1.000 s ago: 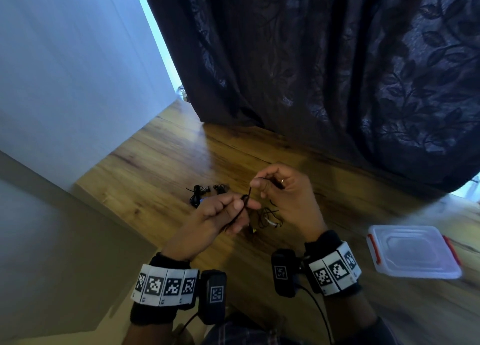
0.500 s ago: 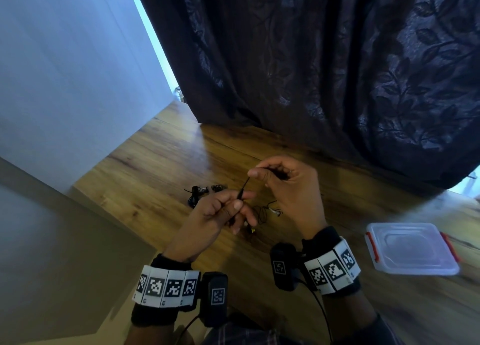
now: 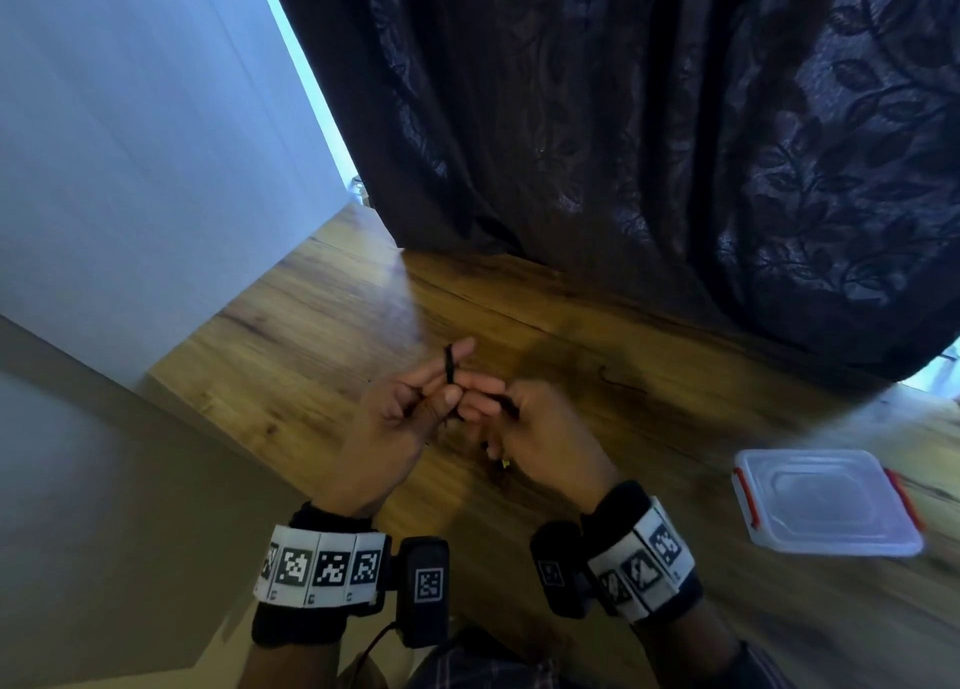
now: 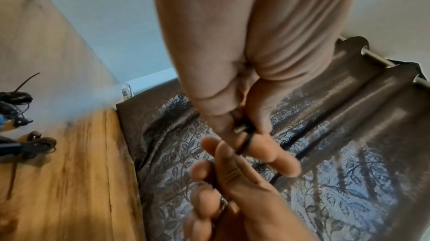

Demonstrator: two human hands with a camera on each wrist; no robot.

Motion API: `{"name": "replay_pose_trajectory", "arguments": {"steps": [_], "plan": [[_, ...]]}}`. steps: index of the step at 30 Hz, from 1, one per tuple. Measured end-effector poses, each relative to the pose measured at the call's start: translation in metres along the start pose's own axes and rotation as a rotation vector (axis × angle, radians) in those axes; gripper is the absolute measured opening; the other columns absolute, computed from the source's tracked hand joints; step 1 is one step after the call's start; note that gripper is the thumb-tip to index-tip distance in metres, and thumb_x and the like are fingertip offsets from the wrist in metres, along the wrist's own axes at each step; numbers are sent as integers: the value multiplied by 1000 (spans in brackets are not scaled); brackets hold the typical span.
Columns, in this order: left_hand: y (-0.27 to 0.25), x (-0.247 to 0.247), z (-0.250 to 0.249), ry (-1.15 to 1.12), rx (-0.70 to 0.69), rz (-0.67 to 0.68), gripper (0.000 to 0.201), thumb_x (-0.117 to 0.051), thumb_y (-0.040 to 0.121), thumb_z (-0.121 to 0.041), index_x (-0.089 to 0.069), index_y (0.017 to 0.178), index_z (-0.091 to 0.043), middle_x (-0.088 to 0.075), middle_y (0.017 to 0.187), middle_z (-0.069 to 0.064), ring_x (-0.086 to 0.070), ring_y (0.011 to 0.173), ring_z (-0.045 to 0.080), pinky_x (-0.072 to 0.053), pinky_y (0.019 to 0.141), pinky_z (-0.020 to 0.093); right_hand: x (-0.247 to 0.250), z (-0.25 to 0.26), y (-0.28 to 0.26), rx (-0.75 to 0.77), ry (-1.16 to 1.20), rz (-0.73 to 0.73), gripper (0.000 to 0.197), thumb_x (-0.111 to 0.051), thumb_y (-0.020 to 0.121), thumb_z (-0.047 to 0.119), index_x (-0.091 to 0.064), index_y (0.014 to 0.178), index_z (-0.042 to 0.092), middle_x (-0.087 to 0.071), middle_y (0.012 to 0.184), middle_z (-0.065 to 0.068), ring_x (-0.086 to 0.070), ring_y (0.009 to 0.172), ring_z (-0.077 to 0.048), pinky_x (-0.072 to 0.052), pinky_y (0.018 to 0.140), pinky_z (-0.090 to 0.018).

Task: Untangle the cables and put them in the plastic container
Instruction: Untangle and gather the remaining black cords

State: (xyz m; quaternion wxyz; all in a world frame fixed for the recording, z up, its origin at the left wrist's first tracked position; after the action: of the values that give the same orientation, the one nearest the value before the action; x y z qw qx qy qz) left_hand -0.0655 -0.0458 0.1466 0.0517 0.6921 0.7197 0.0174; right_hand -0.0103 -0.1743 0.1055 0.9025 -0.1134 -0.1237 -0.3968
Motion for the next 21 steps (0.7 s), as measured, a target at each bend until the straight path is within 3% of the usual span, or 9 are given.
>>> {"name": "replay_pose_trajectory", "arguments": {"steps": [2,4,7,9,11,14,18,21], "plan": [[2,4,3,70,-6,-58,46,-45,97,3,-43,143,0,-74,112,9,-72,100,20,-57,84,26,-12,3,-9,39,-139,99,25,-47,106,19,-70,97,15,-72,85,0,-59,61,0,-46,63,-19],[3,6,6,166,-10,-92,47,-42,100,7,-40,145,-3,-74,114,7,-71,107,18,-55,89,26,-17,10,-17,86,-234,189,25,-46,106,21,-68,98,11,-72,84,-2,-58,62,-2,-45,61,-18],[2,5,9,459,-67,-67,47,-42,103,-4,-40,144,-28,-71,114,-4,-68,104,7,-52,92,19,-8,24,-22,106,-343,220,18,-53,104,24,-69,98,17,-67,80,5,-59,64,-3,-44,55,-17],[0,4,11,555,-60,-41,42,-41,105,-12,-41,136,-40,-69,104,-15,-66,97,-3,-48,87,12,8,35,-21,125,-362,133,14,-58,101,29,-71,105,26,-65,85,15,-60,70,5,-45,61,-13],[-3,3,14,411,27,-38,36,-39,106,-11,-49,136,-27,-71,86,-11,-66,80,3,-49,77,17,29,49,-18,190,-320,-1,14,-62,98,28,-74,105,29,-69,96,16,-63,85,3,-51,75,-16],[-4,-1,10,198,53,0,35,-36,107,-13,-56,135,-6,-69,85,11,-57,65,22,-46,66,28,53,61,-9,258,-227,-177,11,-69,94,22,-77,100,27,-72,94,17,-66,91,2,-51,79,-12],[-2,-2,1,86,52,28,38,-41,101,-21,-60,133,-10,-66,81,15,-49,60,23,-39,64,38,58,51,12,281,-59,-328,11,-73,91,15,-78,99,20,-74,96,14,-68,92,2,-51,82,-14],[-2,-3,-8,-2,-8,18,37,-41,102,-16,-60,132,-7,-65,82,13,-51,61,20,-43,67,43,36,33,14,191,38,-230,20,-61,98,11,-76,105,22,-74,96,16,-67,92,6,-50,82,-14]]}}
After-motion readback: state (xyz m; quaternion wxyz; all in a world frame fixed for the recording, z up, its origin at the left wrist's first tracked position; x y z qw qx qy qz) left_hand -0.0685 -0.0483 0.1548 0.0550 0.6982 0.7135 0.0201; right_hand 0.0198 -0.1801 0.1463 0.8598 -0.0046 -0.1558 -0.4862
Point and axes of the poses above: each hand's wrist, its own y-axis towards the middle knuckle, its own x-axis out of the back of the hand, z = x × y, the point moved 5 cm from there along y, towards the middle knuckle
